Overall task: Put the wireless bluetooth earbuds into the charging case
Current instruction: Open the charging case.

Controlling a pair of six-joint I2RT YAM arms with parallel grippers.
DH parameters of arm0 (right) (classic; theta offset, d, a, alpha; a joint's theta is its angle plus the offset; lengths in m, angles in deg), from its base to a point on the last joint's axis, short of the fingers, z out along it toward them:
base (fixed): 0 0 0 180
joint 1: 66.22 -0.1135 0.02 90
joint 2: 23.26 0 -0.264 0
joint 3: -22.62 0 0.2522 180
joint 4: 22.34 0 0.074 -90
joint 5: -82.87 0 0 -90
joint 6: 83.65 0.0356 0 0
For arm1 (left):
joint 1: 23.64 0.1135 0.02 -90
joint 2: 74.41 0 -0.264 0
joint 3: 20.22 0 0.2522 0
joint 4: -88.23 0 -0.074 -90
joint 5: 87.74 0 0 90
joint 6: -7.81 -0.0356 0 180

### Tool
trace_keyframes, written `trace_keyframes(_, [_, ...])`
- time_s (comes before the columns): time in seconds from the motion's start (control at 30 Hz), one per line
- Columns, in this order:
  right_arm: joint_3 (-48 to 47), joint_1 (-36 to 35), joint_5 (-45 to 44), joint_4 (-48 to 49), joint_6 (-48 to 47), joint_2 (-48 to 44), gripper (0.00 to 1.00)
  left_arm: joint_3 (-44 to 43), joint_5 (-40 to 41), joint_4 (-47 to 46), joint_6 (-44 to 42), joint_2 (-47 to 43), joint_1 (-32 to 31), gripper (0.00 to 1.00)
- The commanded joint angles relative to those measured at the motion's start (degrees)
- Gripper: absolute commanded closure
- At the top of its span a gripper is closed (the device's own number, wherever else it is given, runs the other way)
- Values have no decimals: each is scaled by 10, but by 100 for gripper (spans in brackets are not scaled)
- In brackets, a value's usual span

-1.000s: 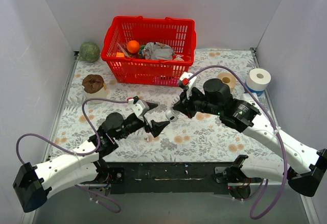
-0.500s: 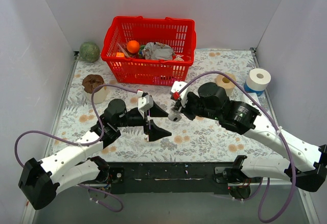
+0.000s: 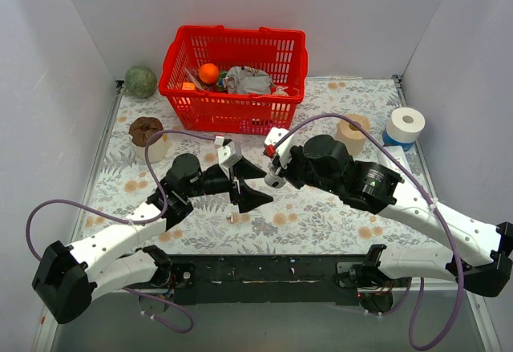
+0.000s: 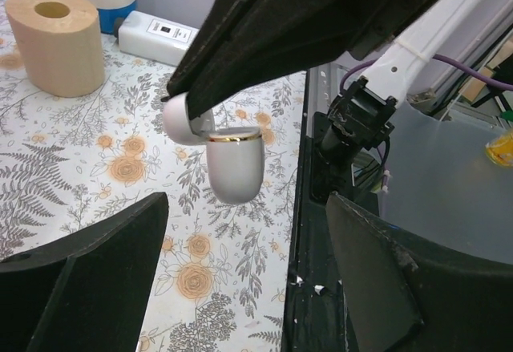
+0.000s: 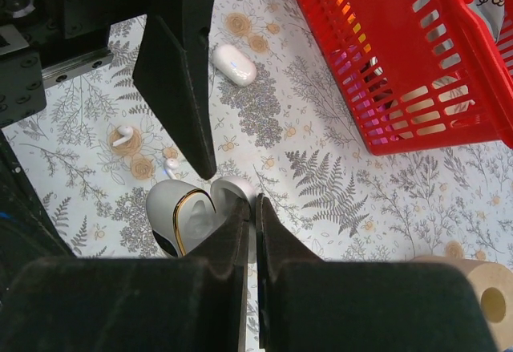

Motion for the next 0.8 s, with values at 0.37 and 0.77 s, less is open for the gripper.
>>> trace_keyframes(0.37, [-22, -25, -14, 39, 15, 24, 99, -16, 71, -12, -14, 23, 2, 18])
trace_keyframes(0.77, [-28, -30, -8, 39, 15, 36, 99, -9, 52, -32, -9, 34, 2, 56])
